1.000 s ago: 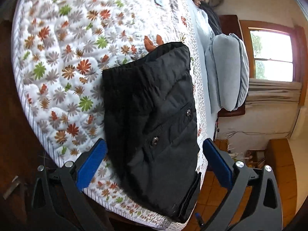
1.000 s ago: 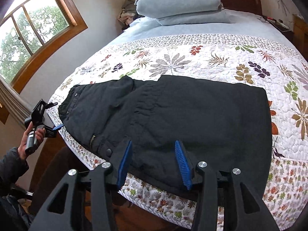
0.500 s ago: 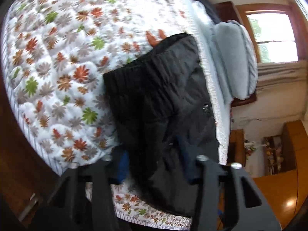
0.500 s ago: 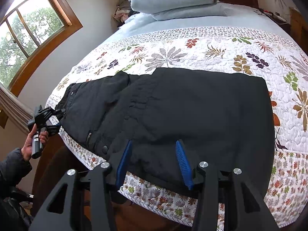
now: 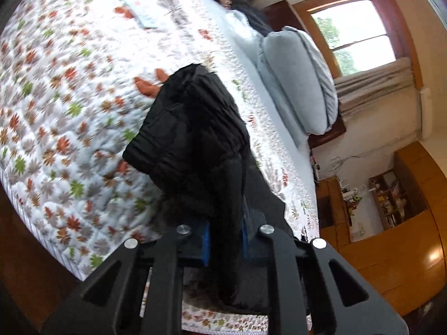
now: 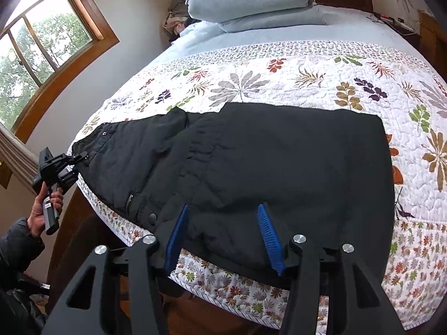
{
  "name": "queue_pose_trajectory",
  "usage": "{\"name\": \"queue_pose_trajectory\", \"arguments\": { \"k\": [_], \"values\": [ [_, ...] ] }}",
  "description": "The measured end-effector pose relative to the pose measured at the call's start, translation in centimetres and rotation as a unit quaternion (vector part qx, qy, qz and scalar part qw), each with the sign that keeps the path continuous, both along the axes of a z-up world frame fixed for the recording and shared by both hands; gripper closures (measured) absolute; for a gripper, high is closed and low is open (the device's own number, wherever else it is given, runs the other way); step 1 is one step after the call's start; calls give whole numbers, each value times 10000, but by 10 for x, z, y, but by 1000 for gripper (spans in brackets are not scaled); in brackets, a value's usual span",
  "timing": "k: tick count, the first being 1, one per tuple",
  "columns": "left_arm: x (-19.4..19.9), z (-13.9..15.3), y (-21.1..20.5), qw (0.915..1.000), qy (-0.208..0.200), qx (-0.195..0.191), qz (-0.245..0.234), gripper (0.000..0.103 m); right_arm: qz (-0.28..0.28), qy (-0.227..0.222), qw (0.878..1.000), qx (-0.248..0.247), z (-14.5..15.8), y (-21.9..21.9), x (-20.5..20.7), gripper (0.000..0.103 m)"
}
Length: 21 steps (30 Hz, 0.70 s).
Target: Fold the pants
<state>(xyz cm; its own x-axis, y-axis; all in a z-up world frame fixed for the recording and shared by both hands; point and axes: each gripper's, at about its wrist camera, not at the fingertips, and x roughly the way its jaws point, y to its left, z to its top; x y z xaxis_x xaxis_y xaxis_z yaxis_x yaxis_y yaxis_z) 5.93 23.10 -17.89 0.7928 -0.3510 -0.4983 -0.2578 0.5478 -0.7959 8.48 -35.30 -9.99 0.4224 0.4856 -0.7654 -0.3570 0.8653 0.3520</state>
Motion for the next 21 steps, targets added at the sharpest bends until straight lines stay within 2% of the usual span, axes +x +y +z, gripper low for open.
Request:
{"name": "queue_pose_trajectory", "arguments": {
  "k": [5, 8, 15, 18, 21],
  "values": [
    [9, 30, -19, 9981, -468, 286, -264, 89, -138, 8, 9999, 20, 2, -7, 2, 50],
    [17, 53, -38, 9942, -778, 475, -567, 89, -170, -40, 9998, -11, 6, -13, 3, 50],
    [41, 105, -112, 9717, -1434, 976, -1602, 88, -438, -186, 9989, 30, 19, -42, 4, 50],
    [50, 113, -140, 9646, -1563, 983, -1883, 88, -587, -230, 9980, 79, 23, -55, 6, 50],
    [59, 113, -158, 9626, -1591, 889, -2004, 88, -723, -238, 9969, 187, 26, -69, 6, 50]
  ]
}}
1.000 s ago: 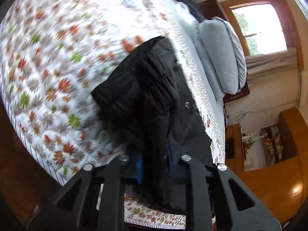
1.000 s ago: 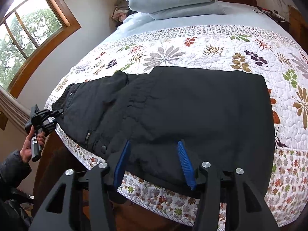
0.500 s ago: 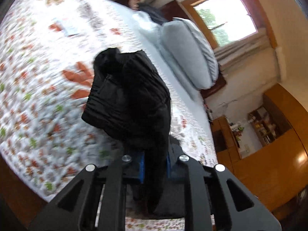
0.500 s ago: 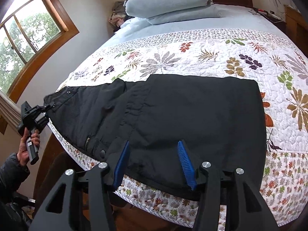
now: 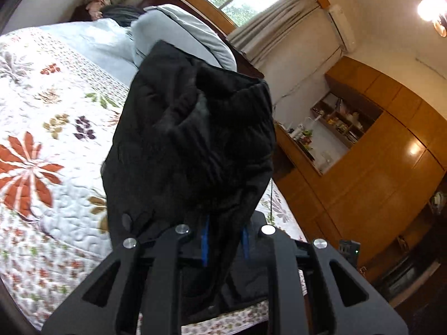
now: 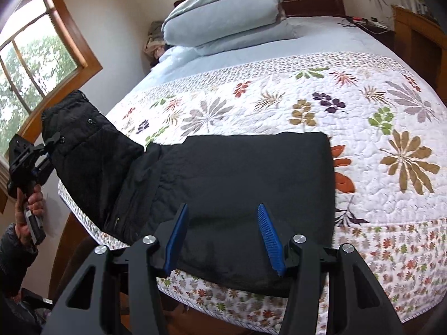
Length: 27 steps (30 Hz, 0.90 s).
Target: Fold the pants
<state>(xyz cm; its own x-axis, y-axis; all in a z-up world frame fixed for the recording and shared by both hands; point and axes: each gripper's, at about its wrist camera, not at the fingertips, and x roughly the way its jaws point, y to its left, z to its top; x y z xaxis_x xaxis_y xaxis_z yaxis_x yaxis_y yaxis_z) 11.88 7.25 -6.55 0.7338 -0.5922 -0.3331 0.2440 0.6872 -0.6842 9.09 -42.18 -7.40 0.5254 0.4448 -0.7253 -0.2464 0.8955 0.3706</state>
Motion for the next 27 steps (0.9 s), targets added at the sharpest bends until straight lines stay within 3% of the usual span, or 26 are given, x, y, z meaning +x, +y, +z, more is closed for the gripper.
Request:
{"name": "queue_pose_trajectory", "arguments": {
  "k": [9, 14, 17, 19, 20, 23, 25, 27],
  "values": [
    [1, -8, 13, 9996, 48, -152, 219, 88, -415, 337, 9985, -88, -25, -29, 7, 50],
    [-7, -11, 31, 9989, 108, -163, 436, 88, -397, 341, 9980, -358, -29, -36, 0, 43],
    [-12, -15, 40, 9983, 136, -186, 534, 88, -6, 156, 9966, -813, -24, -26, -13, 28],
    [-15, -17, 44, 9979, 154, -227, 584, 88, -127, 213, 9915, -1280, -30, -27, -19, 20],
    [-16, -17, 45, 9978, 158, -233, 600, 87, -216, 352, 9913, -1246, -37, -35, -18, 19],
    [-16, -16, 46, 9977, 173, -254, 603, 87, -643, 966, 9925, -391, -61, -65, -9, 18],
    [-17, -16, 45, 9979, 168, -233, 585, 87, -806, 1449, 9835, 727, -85, -87, 1, 18],
    [-17, -15, 44, 9978, 175, -239, 589, 87, -912, 1679, 9733, 1269, -102, -96, 8, 20]
  ]
}}
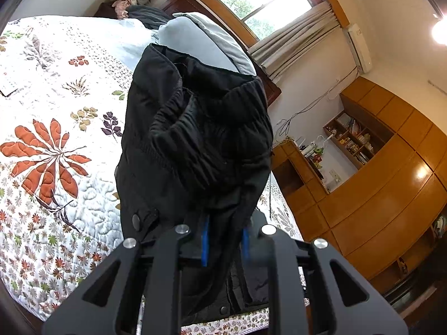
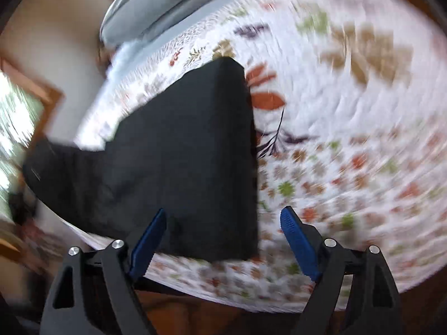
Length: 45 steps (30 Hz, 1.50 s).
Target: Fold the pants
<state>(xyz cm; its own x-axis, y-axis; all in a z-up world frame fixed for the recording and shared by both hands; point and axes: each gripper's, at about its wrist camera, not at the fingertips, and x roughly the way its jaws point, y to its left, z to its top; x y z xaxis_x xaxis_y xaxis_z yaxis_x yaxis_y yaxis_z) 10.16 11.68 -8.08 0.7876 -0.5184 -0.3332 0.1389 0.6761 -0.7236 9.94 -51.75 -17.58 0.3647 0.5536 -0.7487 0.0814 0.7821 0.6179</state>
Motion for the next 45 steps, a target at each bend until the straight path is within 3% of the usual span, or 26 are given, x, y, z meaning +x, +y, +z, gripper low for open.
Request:
{"name": "queue_pose_trajectory", "arguments": {
  "k": [2, 3, 4, 7, 10, 14, 20, 24, 26, 28, 33, 36, 39, 45],
  "values": [
    [0, 0, -1, 10000, 13, -1, 8, 87, -22, 78, 9998, 204, -9, -1, 5, 27],
    [0, 0, -2, 10000, 20, 2, 1, 86, 1, 50, 9996, 278, -12, 0, 7, 34],
    [0, 0, -4, 10000, 23, 8, -10, 86, 58, 37, 9994, 331, -13, 1, 7, 49],
    [2, 2, -10, 9999, 19, 78, -79, 86, 195, -25, 9994, 285, -9, 4, 8, 62],
    [4, 3, -22, 9997, 6, 133, -206, 86, 245, -136, 9995, 168, -1, 5, 7, 75],
    [9, 4, -47, 9982, -35, 308, -509, 85, 318, -235, 9992, -3, 9, 7, 11, 81],
    [16, -4, -99, 9919, -12, 535, -1155, 84, 450, -267, 9981, -312, 9, 5, 8, 78],
    [23, -22, -130, 9873, 173, 520, -1488, 84, 395, -276, 9943, -952, 20, 4, 5, 51],
    [25, -30, -142, 9859, 227, 519, -1576, 84, 300, -449, 9898, -1321, 34, 2, 2, 48],
    [27, -39, -154, 9839, 277, 559, -1677, 84, 183, -590, 9885, -1383, 50, -2, 2, 48],
    [28, -57, -180, 9757, 372, 907, -1958, 82, 420, -871, 9941, -491, 81, 15, 17, 47],
    [25, -69, -200, 9660, 419, 1241, -2227, 81, 782, -870, 9929, 231, 90, 43, 39, 36],
    [23, -83, -214, 9585, 469, 1445, -2412, 80, 1055, -711, 9897, 649, 89, 67, 57, 27],
    [29, -100, -227, 9517, 574, 1606, -2555, 78, 1427, -198, 9842, 1025, 62, 116, 87, 26]
  ]
}}
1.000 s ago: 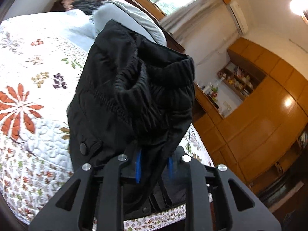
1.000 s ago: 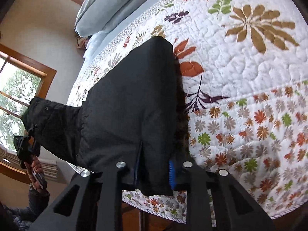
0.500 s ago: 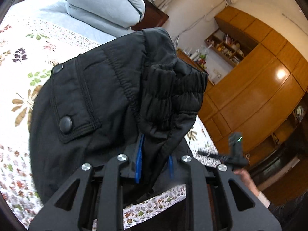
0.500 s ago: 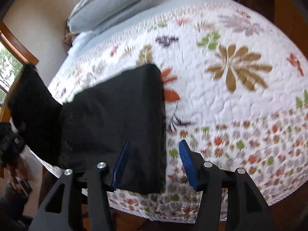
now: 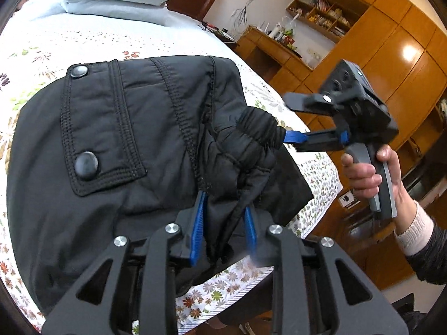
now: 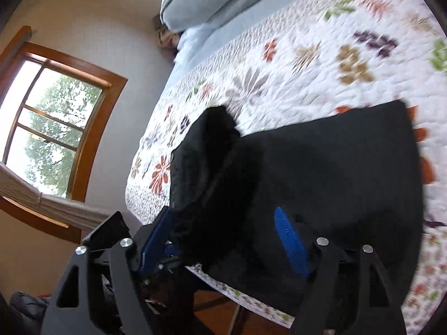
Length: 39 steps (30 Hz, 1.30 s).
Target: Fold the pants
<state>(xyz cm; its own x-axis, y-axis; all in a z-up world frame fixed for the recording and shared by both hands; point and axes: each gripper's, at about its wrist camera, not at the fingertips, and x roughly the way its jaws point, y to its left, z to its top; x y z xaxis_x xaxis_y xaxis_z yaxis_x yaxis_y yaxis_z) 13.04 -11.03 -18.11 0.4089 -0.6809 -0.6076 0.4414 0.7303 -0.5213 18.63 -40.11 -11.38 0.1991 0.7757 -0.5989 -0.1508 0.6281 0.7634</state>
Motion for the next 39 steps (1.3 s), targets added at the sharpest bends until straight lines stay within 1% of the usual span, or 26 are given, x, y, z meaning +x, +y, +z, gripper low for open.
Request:
{"name": "queue_pose_trajectory", "arguments": {
  "k": [3, 8, 11, 12, 15, 17, 19, 20, 21, 22, 23, 25, 27, 28, 32, 35, 39],
  "values": [
    [2, -4, -3, 10000, -8, 42, -55, 78, 51, 159, 9998, 118, -11, 12, 7, 26],
    [5, -2, -12, 10000, -1, 53, -78, 76, 59, 314, 9992, 252, -23, 27, 15, 27],
    [7, -1, -19, 9999, -31, 97, -121, 74, 134, 354, 9990, 232, -25, 36, 17, 35],
    [7, -3, -19, 9999, -12, 80, -116, 74, 168, 373, 9988, 258, -26, 38, 18, 44],
    [8, -2, -20, 9999, 8, 116, -114, 73, 246, 394, 9986, 236, -30, 47, 21, 52],
    [5, 1, -19, 9997, -1, 193, -130, 71, 258, 383, 9988, 183, -31, 49, 22, 62],
    [3, 10, -21, 9991, -49, 387, -171, 66, 232, 372, 9989, 154, -33, 48, 23, 75],
    [2, 15, -21, 9988, -94, 446, -161, 63, 222, 368, 9990, 150, -34, 47, 23, 75],
    [-1, 21, -19, 9982, -196, 562, -69, 56, 215, 377, 9990, 139, -35, 46, 23, 77],
    [-2, 27, -17, 9972, -271, 691, 22, 52, 202, 382, 9990, 121, -37, 46, 23, 78],
    [-3, 32, -15, 9968, -306, 735, 70, 50, 188, 384, 9990, 139, -38, 45, 22, 78],
    [-3, 42, -9, 9947, -350, 938, 216, 40, 160, 379, 9990, 171, -40, 44, 22, 79],
    [-3, 52, -6, 9915, -423, 1179, 347, 40, 130, 378, 9990, 193, -42, 43, 22, 79],
    [-4, 56, -3, 9905, -459, 1239, 392, 39, 115, 374, 9990, 201, -43, 43, 22, 79],
    [-4, 72, 6, 9879, -530, 1353, 545, 38, 49, 412, 9989, 210, -46, 42, 23, 79],
    [-8, 77, 17, 9862, -581, 1408, 642, 38, -1, 442, 9989, 183, -48, 42, 22, 79],
    [-8, 85, 27, 9845, -603, 1456, 767, 33, 7, 475, 9988, 113, -49, 47, 24, 79]
  ]
}}
